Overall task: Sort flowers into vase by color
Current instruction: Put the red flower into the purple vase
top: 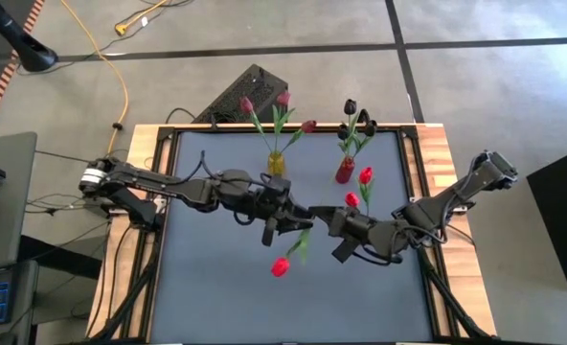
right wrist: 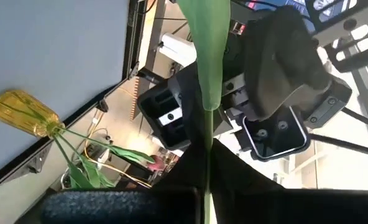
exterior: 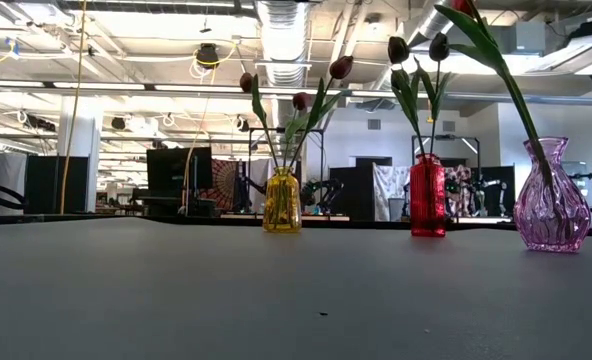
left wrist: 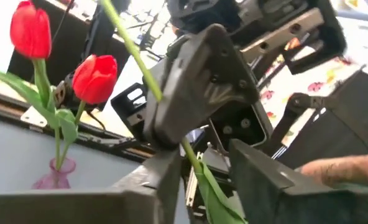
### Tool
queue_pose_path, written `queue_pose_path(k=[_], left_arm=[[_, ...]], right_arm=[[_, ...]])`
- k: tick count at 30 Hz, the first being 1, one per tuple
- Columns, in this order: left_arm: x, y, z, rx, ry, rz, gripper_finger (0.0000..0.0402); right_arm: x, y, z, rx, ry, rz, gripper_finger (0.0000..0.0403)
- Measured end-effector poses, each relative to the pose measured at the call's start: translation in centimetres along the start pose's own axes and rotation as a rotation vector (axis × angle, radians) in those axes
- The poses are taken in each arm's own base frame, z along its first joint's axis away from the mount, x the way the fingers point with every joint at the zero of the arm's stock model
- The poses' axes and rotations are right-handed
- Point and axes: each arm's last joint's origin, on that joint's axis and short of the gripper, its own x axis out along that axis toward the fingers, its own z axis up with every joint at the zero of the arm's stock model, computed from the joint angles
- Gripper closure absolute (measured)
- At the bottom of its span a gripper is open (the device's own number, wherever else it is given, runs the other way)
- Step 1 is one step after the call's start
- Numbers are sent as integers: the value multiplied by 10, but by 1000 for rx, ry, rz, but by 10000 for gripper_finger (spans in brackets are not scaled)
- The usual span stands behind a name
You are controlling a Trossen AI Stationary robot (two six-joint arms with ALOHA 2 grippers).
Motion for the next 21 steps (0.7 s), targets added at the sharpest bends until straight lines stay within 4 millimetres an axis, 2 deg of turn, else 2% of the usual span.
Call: queue_pose_path(k=[5, 10, 15, 21], left_arm=[[-11, -2, 13, 111, -11, -10, 221], [-29, -2, 29, 234, -57, 114, 197], [-46, -4, 36, 339, -73, 313, 195], [-51, -1, 33, 356, -26, 389, 195]], right_arm=[[-6, -5, -8, 52, -18, -23, 376], [-26, -18, -33, 320, -185, -94, 374], [-56, -32, -82, 700, -335, -188, 374], [-100, -31, -146, 1169, -409, -257, 376]])
